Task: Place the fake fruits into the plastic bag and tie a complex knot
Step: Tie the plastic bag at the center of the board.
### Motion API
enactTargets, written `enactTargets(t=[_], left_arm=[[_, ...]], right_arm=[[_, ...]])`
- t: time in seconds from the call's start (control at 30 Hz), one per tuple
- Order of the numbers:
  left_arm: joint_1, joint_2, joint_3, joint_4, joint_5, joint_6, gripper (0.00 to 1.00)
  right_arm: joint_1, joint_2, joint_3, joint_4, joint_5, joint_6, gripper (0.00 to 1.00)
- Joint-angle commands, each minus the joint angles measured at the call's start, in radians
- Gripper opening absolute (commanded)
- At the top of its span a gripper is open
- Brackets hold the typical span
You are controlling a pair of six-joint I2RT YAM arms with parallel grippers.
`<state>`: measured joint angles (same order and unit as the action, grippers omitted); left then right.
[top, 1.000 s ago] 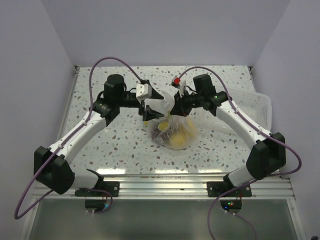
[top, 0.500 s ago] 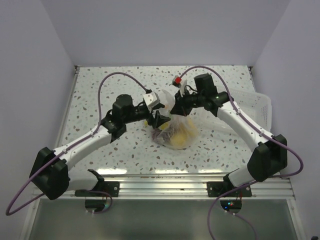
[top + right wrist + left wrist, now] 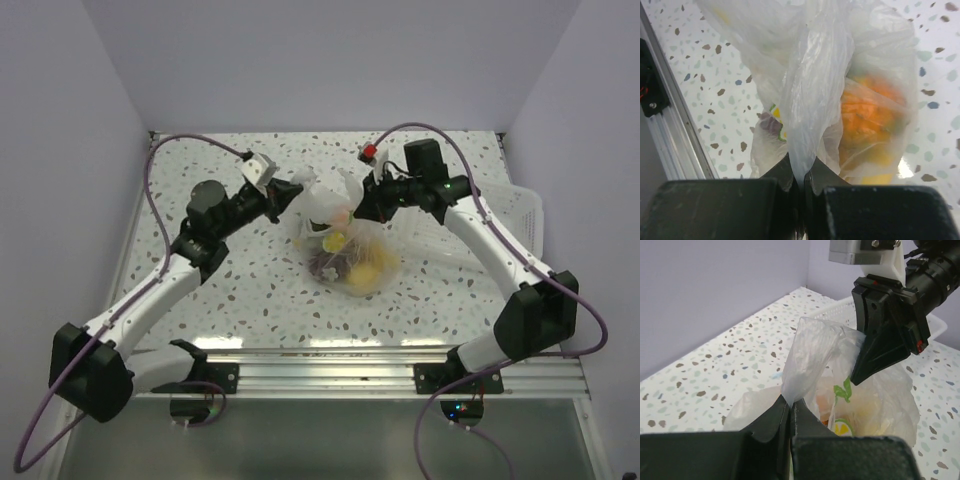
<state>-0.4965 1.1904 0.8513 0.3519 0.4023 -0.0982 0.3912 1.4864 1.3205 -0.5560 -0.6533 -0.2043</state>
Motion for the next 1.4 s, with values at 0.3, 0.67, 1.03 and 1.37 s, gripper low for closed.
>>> enactTargets(t=[0.3,0.67,1.03,1.37], left_arm=[[0.088,-0.054,0.091,0.007,0.441,-0.041,0.0],[0.038,0.208,0.146,0.159,0.457,-0.124,0.0],[0.11,0.163,0.132,0.084,0.354,-0.184,0.0],[0.035,0.158,0.052,0.028,0.285,-0.191,0.0]], right_arm=[[-0.003,0.257,0.402,-0.209,-0.241,-0.237,0.0],[0.02,0.272,0.402,-0.398,-0.42,-0.438,0.05],[-0.049,0.252,0.358,-0.397,-0.474,-0.451,0.0],[-0.052,0.127,0.116,0.122,-0.5,-0.007,0.0]])
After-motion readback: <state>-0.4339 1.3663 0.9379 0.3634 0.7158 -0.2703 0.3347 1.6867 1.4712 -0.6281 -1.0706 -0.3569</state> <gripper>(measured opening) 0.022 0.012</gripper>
